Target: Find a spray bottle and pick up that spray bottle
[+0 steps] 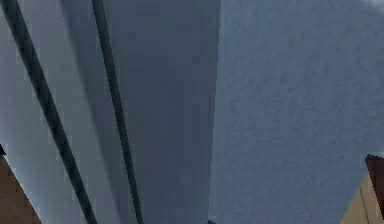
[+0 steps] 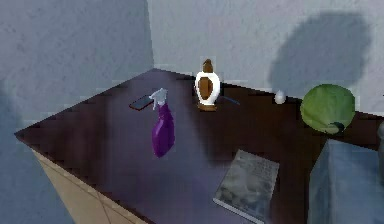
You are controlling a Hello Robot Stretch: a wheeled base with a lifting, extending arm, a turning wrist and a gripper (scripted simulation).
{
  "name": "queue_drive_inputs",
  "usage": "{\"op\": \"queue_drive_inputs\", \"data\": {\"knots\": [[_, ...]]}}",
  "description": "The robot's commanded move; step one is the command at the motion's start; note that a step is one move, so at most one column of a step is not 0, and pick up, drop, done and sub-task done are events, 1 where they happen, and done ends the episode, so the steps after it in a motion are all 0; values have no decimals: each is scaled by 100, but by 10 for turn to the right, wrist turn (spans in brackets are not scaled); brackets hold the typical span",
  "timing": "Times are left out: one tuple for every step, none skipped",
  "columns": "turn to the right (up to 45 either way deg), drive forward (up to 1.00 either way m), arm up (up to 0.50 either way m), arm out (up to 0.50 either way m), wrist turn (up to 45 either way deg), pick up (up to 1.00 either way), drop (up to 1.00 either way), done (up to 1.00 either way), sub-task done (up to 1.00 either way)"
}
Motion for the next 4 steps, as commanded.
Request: {"op": "queue_drive_inputs", "data": {"knots": [[0,0,38,0,0,0,0,0,0],[0,0,0,22,0,0,0,0,0],[0,0,0,0,450,0,0,0,0],[0,0,0,0,450,0,0,0,0]]}}
